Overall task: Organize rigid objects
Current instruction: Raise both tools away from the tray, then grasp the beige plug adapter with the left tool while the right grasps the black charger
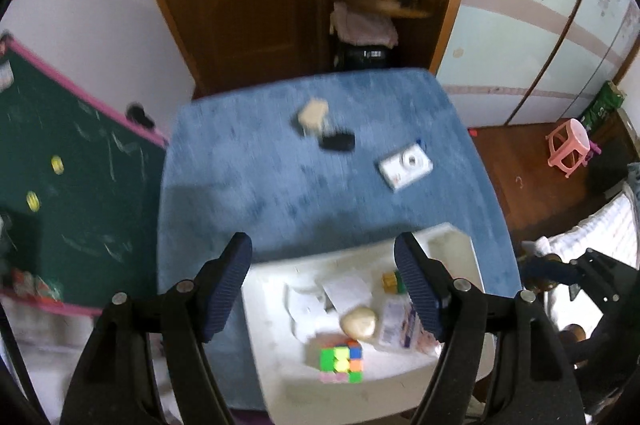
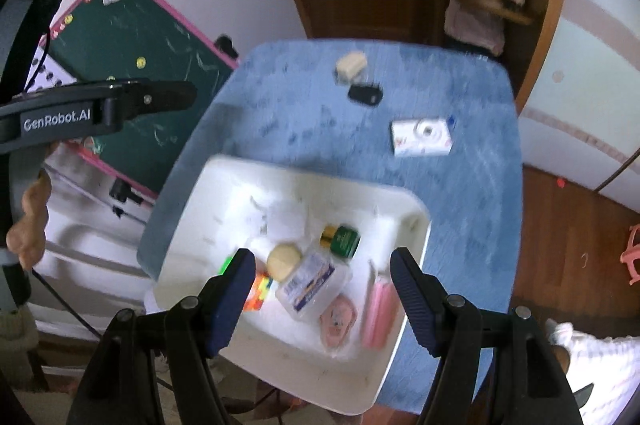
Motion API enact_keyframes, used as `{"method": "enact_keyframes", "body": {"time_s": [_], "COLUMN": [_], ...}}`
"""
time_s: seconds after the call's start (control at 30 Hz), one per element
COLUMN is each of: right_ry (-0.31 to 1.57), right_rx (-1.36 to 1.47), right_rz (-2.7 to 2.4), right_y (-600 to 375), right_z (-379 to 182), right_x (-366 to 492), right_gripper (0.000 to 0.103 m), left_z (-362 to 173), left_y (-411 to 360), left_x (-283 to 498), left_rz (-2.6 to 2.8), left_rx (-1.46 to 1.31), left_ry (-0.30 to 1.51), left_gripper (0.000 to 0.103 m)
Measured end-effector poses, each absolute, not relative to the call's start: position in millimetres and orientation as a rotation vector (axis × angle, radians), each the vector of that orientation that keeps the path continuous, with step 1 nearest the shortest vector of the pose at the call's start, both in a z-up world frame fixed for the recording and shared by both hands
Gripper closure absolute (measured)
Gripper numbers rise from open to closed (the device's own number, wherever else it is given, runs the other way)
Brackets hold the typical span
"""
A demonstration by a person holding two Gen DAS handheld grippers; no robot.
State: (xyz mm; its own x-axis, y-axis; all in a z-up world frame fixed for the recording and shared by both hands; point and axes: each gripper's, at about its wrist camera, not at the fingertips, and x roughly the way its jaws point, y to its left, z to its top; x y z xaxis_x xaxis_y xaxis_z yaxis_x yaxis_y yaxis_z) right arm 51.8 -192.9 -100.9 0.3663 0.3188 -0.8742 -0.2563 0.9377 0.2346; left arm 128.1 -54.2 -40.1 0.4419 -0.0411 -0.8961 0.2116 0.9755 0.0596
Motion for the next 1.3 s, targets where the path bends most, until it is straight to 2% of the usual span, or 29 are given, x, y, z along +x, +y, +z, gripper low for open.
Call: {"method": "enact_keyframes", "body": {"time_s": [0.17,0.33,0.37,0.43,0.6,0.8,0.93,1.07,1.3], "right_ry": [1.057,0.960,0.941,0.908,0.867,0.936,1.022,1.106,1.235], "right_rx": [0.036,-0.010,-0.017,-0.025,-0.040,0.010,0.052,0.080,0.181], "right_rz": [0.309,0.221,0.202,0.165,0.074,0.008,-0.026,-0.057,-0.084], "right_y": [-199,-202,-201,-201,-188,-181,-174,-168,-165], "right_z": [-54,3,13,30,45,-3,-69,-133,-220], "right_x": [74,110,118,135,192,266,305,322,331], "right_gripper": [0.032,0.032,0.029,0.024,0.024,0.024,0.024,0.024,0.024], "left_z": [2,30,33,34,10,-67,-132,-192,-255], "left_y": [-56,-54,-52,-47,-34,-38,-48,-60,-63], "left_x": [158,198,207,223,281,348,380,399,423], "left_rz": [-0.194,-0.218,-0.220,-0.222,-0.255,-0.313,-0.322,-0.331,-0.331], "left_rx": [0.236,0.324,0.342,0.365,0.365,0.368,0.383,0.380,0.326], "left_ry": [1.012,0.949,0.937,0.921,0.952,1.064,1.171,1.277,1.399], "left_gripper": [0.020,0.020,0.020,0.020,0.019,0.019,0.019,0.019,0.019]}}
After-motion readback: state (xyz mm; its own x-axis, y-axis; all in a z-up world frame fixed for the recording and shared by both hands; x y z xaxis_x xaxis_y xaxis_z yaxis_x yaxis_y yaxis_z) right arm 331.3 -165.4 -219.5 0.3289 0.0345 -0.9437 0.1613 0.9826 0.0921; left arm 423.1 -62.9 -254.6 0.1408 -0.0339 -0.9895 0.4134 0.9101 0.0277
